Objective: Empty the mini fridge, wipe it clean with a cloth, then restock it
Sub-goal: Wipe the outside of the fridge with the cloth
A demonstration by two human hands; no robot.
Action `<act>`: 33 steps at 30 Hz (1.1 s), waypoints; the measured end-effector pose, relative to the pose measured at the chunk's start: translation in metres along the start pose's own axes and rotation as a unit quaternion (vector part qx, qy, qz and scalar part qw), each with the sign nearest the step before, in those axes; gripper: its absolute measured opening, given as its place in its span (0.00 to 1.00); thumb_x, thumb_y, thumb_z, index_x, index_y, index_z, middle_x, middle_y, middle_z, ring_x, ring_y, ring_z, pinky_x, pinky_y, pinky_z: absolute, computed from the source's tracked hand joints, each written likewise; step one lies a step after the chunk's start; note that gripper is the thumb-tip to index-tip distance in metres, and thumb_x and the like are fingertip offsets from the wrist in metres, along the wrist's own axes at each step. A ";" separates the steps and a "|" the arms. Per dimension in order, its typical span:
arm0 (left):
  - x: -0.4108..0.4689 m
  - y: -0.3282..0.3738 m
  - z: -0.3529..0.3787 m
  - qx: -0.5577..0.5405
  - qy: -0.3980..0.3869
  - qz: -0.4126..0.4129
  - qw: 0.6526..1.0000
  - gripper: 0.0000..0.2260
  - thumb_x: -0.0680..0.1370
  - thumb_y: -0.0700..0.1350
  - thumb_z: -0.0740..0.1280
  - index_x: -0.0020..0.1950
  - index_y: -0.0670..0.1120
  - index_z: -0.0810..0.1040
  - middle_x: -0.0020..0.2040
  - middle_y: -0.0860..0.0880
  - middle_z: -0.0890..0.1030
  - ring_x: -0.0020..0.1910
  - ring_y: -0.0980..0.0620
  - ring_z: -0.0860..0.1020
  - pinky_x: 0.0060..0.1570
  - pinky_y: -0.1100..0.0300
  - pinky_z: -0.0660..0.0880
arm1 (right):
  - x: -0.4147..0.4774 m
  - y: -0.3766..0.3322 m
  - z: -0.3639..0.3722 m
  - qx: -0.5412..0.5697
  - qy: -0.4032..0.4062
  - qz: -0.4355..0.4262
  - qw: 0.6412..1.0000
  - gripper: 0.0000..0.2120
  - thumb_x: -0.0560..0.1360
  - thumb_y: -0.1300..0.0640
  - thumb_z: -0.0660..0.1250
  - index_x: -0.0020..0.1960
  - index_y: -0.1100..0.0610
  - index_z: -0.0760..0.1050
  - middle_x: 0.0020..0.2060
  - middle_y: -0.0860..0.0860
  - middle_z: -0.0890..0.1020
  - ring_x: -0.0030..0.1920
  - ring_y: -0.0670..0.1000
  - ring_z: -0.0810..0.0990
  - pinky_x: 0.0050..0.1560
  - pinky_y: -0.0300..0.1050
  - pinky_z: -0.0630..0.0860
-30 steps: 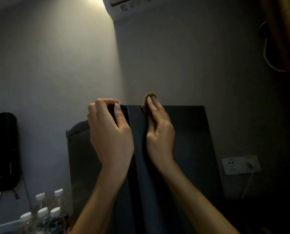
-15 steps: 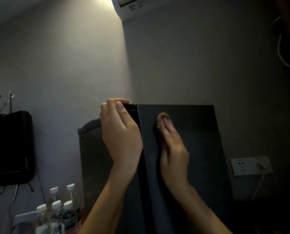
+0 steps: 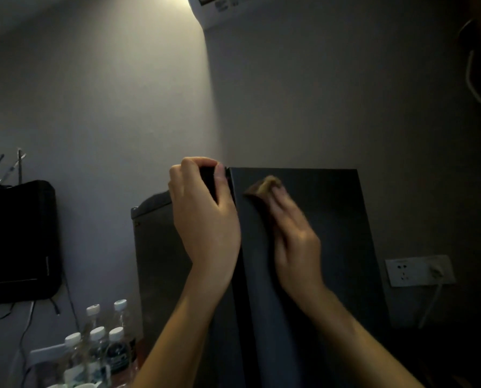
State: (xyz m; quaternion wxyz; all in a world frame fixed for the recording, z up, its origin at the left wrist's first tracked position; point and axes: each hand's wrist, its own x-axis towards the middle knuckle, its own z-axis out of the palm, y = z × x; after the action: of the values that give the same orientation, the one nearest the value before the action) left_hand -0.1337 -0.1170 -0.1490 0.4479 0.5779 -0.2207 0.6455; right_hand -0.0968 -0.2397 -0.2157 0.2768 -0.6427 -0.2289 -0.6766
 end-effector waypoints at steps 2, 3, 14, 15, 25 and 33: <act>-0.001 0.001 0.000 0.019 -0.006 -0.002 1.000 0.06 0.79 0.44 0.66 0.53 0.46 0.72 0.52 0.49 0.72 0.50 0.56 0.70 0.45 0.80 0.62 | 0.029 0.012 0.000 -0.021 0.039 0.078 0.996 0.23 0.76 0.67 0.57 0.70 0.61 0.71 0.70 0.54 0.71 0.72 0.51 0.67 0.73 0.40 0.61; -0.001 0.002 0.000 0.022 -0.007 -0.001 1.000 0.07 0.78 0.43 0.68 0.53 0.45 0.73 0.53 0.49 0.72 0.50 0.57 0.70 0.45 0.81 0.62 | 0.044 0.012 0.002 -0.017 0.055 0.106 0.993 0.22 0.76 0.65 0.57 0.70 0.61 0.72 0.70 0.54 0.72 0.71 0.51 0.68 0.73 0.39 0.61; 0.000 0.003 -0.001 0.005 0.005 -0.002 1.000 0.07 0.77 0.42 0.68 0.52 0.47 0.73 0.52 0.50 0.72 0.52 0.54 0.72 0.46 0.81 0.61 | 0.009 0.013 0.001 0.024 0.004 -0.025 0.999 0.24 0.74 0.72 0.57 0.69 0.64 0.71 0.71 0.56 0.70 0.73 0.54 0.66 0.74 0.47 0.62; 0.000 0.004 -0.001 0.004 0.005 -0.007 1.000 0.08 0.77 0.45 0.69 0.53 0.46 0.73 0.52 0.50 0.72 0.51 0.54 0.72 0.45 0.81 0.62 | 0.020 0.023 -0.001 0.006 0.019 0.011 1.000 0.24 0.74 0.71 0.57 0.69 0.63 0.71 0.70 0.55 0.70 0.73 0.54 0.67 0.74 0.43 0.61; -0.001 0.004 0.000 0.047 0.004 -0.003 0.999 0.15 0.73 0.48 0.74 0.54 0.47 0.72 0.53 0.50 0.72 0.54 0.51 0.73 0.43 0.71 0.60 | 0.002 0.006 -0.007 0.059 -0.008 0.004 0.998 0.18 0.80 0.57 0.59 0.67 0.60 0.74 0.70 0.50 0.71 0.73 0.48 0.65 0.74 0.42 0.60; 0.000 0.005 0.001 0.064 0.007 -0.007 0.998 0.16 0.73 0.50 0.73 0.55 0.48 0.72 0.54 0.51 0.71 0.54 0.52 0.73 0.42 0.73 0.62 | 0.046 0.072 -0.012 0.063 0.070 0.211 0.973 0.20 0.80 0.62 0.55 0.71 0.61 0.68 0.73 0.53 0.68 0.74 0.52 0.65 0.75 0.52 0.60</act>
State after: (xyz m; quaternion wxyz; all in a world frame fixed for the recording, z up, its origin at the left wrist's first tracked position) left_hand -0.1374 -0.1203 -0.1479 0.4164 0.6022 -0.1716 0.6592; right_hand -0.0579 -0.3048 -0.1743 0.4688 -0.6089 -0.1103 -0.6303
